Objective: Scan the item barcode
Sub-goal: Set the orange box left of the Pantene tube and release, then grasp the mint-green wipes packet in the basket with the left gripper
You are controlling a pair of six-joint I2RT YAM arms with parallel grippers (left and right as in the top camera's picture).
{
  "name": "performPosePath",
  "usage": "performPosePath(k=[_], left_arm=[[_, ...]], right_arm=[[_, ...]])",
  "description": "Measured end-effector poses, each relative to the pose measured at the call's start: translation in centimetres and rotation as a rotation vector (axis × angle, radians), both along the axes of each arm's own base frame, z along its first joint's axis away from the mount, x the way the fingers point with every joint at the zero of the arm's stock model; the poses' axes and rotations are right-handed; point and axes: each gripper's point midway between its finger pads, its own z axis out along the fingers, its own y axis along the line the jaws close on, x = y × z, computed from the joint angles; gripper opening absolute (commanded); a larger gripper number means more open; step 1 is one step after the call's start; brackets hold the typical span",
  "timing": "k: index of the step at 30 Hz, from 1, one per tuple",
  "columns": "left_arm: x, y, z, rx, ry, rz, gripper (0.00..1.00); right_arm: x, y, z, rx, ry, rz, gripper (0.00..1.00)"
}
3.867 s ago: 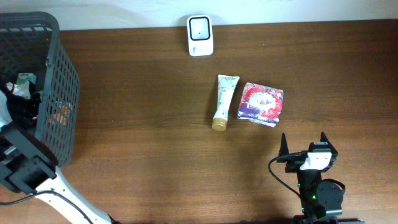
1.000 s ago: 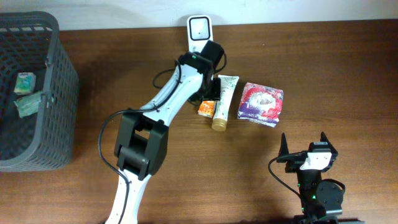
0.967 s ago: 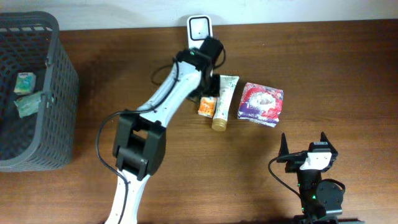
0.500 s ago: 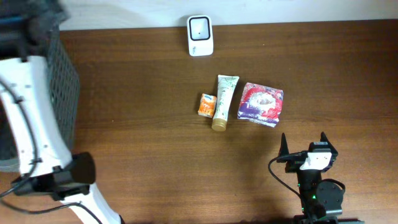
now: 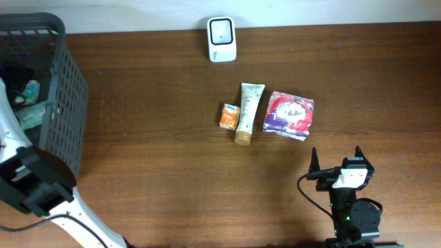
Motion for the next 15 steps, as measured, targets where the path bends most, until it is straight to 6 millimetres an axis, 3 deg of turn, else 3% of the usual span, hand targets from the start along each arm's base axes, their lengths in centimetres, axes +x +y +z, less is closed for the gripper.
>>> performPosePath(k=[2,5,10,11,15], left_arm=[[0.6,-0.2,-1.3,-0.034,0.000,-0.003,0.99],[1.6,-0.6,-5.3,-0.120,0.011,0.033,0.99],[1.6,-0.7,-11.3,-0.200,0.083,0.112,1.00],[1.4,-0.6,-12.1,-0.203,0.099,0.127,1.00],[1.6,0.8,-12.1,-0.147,0.080,0.170,0.80]], right_arm=[[0.0,0.0,0.0,0.000,0.000,0.000,0.99],[0.0,0.0,0.0,0.000,0.000,0.000,0.99],[0.0,0.0,0.0,0.000,0.000,0.000,0.99],[0.0,0.0,0.0,0.000,0.000,0.000,0.99],[0.0,0.0,0.0,0.001,0.000,0.000,0.99]])
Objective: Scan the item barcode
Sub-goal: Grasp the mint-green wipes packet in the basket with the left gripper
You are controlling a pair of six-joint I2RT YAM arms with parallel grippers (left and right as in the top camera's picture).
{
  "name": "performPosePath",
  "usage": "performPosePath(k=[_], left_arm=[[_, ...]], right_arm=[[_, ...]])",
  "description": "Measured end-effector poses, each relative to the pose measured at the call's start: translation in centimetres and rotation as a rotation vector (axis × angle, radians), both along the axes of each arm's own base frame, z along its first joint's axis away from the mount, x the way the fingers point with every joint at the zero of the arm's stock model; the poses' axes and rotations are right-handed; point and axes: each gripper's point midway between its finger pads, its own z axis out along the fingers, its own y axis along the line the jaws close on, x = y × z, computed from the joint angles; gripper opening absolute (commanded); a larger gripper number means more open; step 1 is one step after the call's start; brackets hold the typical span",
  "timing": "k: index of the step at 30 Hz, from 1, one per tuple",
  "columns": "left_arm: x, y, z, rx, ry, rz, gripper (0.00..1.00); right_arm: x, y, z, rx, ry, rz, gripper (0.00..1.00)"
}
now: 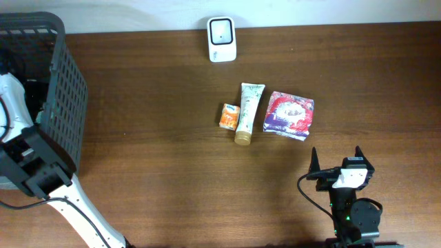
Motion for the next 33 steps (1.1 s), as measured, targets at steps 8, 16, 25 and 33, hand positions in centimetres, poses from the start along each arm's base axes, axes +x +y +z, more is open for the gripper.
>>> performPosePath(k=[8,16,25,33], left_arm=[[0.0,0.5,-0.5,0.011,0.004,0.005,0.59],[-2.1,-0.2,-2.0,-0.010,0.108,-0.034,0.19],[-2.1,0.1,6.2,0.012,0.057,-0.097,0.14],[0.0,-7.0,25.3,-0.024,-0.490,-0.283,0.11]], right_arm=[[0.0,0.0,0.0,-0.001,0.000,0.000,0.99],[0.0,0.0,0.0,0.000,0.000,0.000,0.99],[0.0,0.0,0.0,-0.001,0.000,0.000,0.99],[0.0,0.0,0.0,-0.001,0.000,0.000,0.99]])
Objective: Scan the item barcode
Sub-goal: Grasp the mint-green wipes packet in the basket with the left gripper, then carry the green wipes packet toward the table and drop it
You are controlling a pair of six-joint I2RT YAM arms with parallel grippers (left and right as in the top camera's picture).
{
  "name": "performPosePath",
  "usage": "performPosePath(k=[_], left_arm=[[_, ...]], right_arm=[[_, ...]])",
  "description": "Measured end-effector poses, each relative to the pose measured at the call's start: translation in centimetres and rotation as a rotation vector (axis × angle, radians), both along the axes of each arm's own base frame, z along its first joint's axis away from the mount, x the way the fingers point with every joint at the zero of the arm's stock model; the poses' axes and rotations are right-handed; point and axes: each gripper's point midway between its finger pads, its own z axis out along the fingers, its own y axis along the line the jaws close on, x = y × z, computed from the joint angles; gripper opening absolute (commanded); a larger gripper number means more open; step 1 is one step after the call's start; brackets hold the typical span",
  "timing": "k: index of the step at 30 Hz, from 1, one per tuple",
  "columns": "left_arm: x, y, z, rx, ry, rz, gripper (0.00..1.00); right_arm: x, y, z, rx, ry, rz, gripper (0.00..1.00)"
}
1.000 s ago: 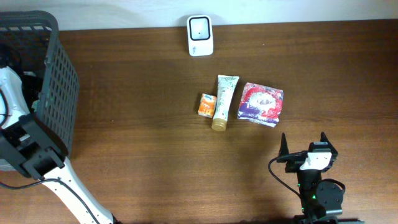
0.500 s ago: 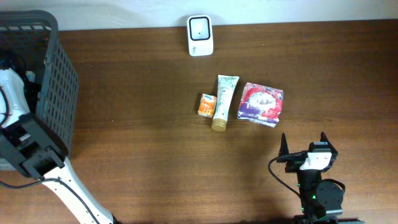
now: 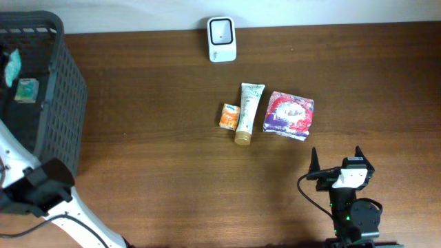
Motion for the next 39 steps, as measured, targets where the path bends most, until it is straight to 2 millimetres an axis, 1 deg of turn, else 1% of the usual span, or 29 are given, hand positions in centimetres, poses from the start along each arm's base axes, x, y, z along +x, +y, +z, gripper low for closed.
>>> performPosePath(k=[1,2,4,5,7,10,12,13,14,15,16,17,20,21,22,23,25,27,28,29,32,33,34,36,37,38,39], left_arm=[[0.4,-1.7,1.4,-0.019,-0.049,-0.067,0.11],[1.0,-3.9,2.3,-0.034,-0.088,-0.149,0.12],[1.9,-6.4,2.6,-0.039,-0.106,-0.244,0.13],[2.6,-8.7,2.7,-0.029,-0.113,-0.333,0.13],[3.0,-11.9,2.5,-0.015,-0.103,-0.448,0.14],[3.7,-18.4,2.3,0.045,-0.096,-0.681,0.21],[3.9,-23.2,2.1,0.105,-0.099,-0.851,0.23],[3.6,-26.7,1.8,0.147,-0.091,-0.967,0.24],[3.3,-29.4,1.2,0.180,-0.074,-1.051,0.23],[2.9,-30.9,0.5,0.198,-0.048,-1.098,0.23],[2.4,-33.1,-0.9,0.217,-0.005,-1.161,0.24],[2.0,-34.6,-2.0,0.227,0.028,-1.204,0.24],[1.2,-40.4,-7.2,0.245,0.123,-1.351,0.29],[1.1,-41.6,-8.5,0.251,0.133,-1.379,0.31],[0.7,-43.4,-10.8,0.252,0.155,-1.421,0.34],[-0.1,-45.0,-13.4,0.247,0.193,-1.464,0.36],[-1.2,-47.4,-18.5,0.282,0.244,-1.515,0.37],[-1.6,-47.5,-20.8,0.312,0.282,-1.499,0.38],[-1.7,-47.3,-22.5,0.335,0.309,-1.464,0.38],[-1.8,-46.8,-23.5,0.345,0.334,-1.437,0.40],[-1.8,-46.2,-24.6,0.356,0.356,-1.397,0.45],[-1.9,-46.0,-24.8,0.359,0.366,-1.393,0.48],[-1.9,-46.0,-24.8,0.362,0.366,-1.390,0.52],[-2.1,-45.8,-24.8,0.362,0.380,-1.388,0.56],[-3.0,-45.1,-24.8,0.354,0.430,-1.390,0.60],[-3.4,-44.8,-24.4,0.348,0.453,-1.390,0.81],[-3.8,-43.8,-22.9,0.337,0.487,-1.378,0.94]], right_arm=[[0.0,0.0,0.0,0.000,0.000,0.000,0.99],[0.0,0.0,0.0,0.000,0.000,0.000,0.99],[0.0,0.0,0.0,0.000,0.000,0.000,0.99],[0.0,0.0,0.0,0.000,0.000,0.000,0.99],[0.0,0.0,0.0,0.000,0.000,0.000,0.98],[0.0,0.0,0.0,0.001,0.000,0.000,0.99],[0.0,0.0,0.0,0.000,0.000,0.000,0.99],[0.0,0.0,0.0,0.000,0.000,0.000,0.99],[0.0,0.0,0.0,0.001,0.000,0.000,0.99],[0.0,0.0,0.0,0.000,0.000,0.000,0.99],[0.0,0.0,0.0,0.000,0.000,0.000,0.99],[0.0,0.0,0.0,0.001,0.000,0.000,0.99],[0.0,0.0,0.0,0.000,0.000,0.000,0.99],[0.0,0.0,0.0,0.000,0.000,0.000,0.99],[0.0,0.0,0.0,0.000,0.000,0.000,0.99],[0.0,0.0,0.0,0.000,0.001,0.000,0.99],[0.0,0.0,0.0,0.000,0.000,0.000,0.99],[0.0,0.0,0.0,0.000,0.000,0.000,0.99],[0.0,0.0,0.0,0.000,0.000,0.000,0.99],[0.0,0.0,0.0,0.000,0.000,0.000,0.99],[0.0,0.0,0.0,0.000,0.000,0.000,0.99],[0.0,0.0,0.0,0.000,0.000,0.000,0.99],[0.0,0.0,0.0,0.000,0.000,0.000,0.99],[0.0,0.0,0.0,0.000,0.000,0.000,0.99],[0.0,0.0,0.0,0.000,0.000,0.000,0.99],[0.0,0.0,0.0,0.000,0.000,0.000,0.99],[0.0,0.0,0.0,0.000,0.000,0.000,0.99]])
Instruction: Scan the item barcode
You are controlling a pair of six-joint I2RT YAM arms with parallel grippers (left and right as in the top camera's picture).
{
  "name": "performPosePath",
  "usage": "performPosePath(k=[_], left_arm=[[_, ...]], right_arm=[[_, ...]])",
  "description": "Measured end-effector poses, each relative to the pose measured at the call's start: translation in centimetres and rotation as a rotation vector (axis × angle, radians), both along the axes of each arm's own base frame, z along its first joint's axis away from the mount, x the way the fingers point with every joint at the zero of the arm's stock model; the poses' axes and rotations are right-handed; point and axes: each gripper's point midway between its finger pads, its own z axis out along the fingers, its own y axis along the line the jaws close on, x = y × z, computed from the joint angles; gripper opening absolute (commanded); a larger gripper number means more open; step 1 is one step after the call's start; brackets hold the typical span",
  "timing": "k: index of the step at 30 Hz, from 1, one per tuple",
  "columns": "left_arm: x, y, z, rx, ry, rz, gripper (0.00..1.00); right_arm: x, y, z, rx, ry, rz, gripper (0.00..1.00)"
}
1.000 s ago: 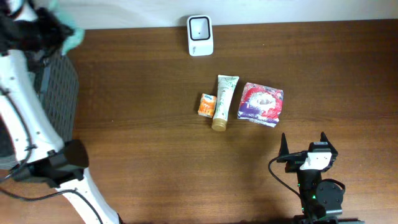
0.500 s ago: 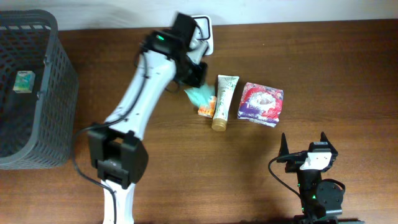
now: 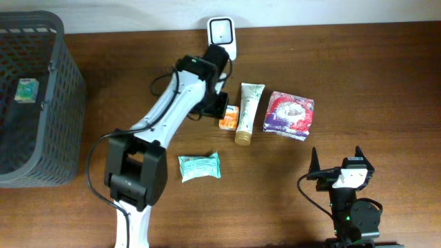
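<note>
My left arm reaches across the table, and its gripper [image 3: 218, 103] hangs right beside a small orange box [image 3: 229, 116]; from above its fingers are too dark to tell open from shut. A teal packet [image 3: 199, 166] lies flat on the table, apart from both grippers. The white barcode scanner [image 3: 222, 38] stands at the back edge, just behind the left arm's wrist. At the front right, my right gripper [image 3: 335, 160] is open and points away from me, with nothing in it.
A cream tube [image 3: 247, 111] lies next to the orange box, and a red and purple packet [image 3: 290, 114] lies to its right. A dark mesh basket [image 3: 65, 131] fills the left side, with a small teal item [image 3: 26, 89] inside.
My left arm was at the front left beside the basket and now reaches to the orange box near the scanner. A teal packet now lies on the table, and one teal item has left the basket.
My left arm first reached into the basket among teal items, then sat drawn back at the front left with two teal items showing in the basket. Now one teal packet lies on the table and the arm is by the orange box. The right arm stayed still.
</note>
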Motion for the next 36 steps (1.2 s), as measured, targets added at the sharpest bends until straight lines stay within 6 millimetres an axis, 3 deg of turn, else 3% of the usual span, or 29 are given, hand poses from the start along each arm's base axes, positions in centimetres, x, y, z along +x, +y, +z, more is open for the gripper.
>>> performPosePath(k=[4,5,7,10,13,17,19,22,23,27,29,31,36], left_arm=[[-1.7,2.3,6.9,-0.005,0.016,0.049,0.99],[-3.3,3.0,8.4,0.005,0.045,0.054,1.00],[-5.7,3.9,9.7,0.026,0.100,0.064,0.99],[-8.0,4.3,9.3,0.046,0.201,0.078,0.98],[-10.3,3.4,7.3,0.056,0.300,0.058,0.98],[-14.3,2.7,2.6,0.122,0.435,0.000,0.97],[-16.1,2.9,0.3,0.159,0.488,-0.018,0.84],[-17.7,3.5,-2.1,0.187,0.529,0.006,0.80],[-18.0,3.7,-2.8,0.190,0.534,0.011,0.65],[-17.7,3.5,-5.6,0.170,0.494,0.059,0.29],[-17.9,3.6,-6.4,0.169,0.489,0.087,0.17],[-17.5,3.5,-7.2,0.162,0.464,0.096,0.27],[-13.3,2.8,-8.7,0.133,0.275,0.108,0.33]], right_arm=[[0.0,0.0,0.0,0.000,0.000,0.000,0.99],[0.0,0.0,0.0,0.000,0.000,0.000,0.99],[0.0,0.0,0.0,0.000,0.000,0.000,0.99],[0.0,0.0,0.0,0.000,0.000,0.000,0.99],[0.0,0.0,0.0,0.000,0.000,0.000,0.99],[0.0,0.0,0.0,0.000,0.000,0.000,0.99],[0.0,0.0,0.0,0.000,0.000,0.000,0.99],[0.0,0.0,0.0,0.000,0.000,0.000,0.99],[0.0,0.0,0.0,0.000,0.000,0.000,0.99],[0.0,0.0,0.0,0.000,0.000,0.000,0.99],[0.0,0.0,0.0,0.000,0.000,0.000,0.99],[0.0,0.0,0.0,0.000,0.000,0.000,0.99],[0.0,0.0,0.0,0.000,0.000,0.000,0.99]])
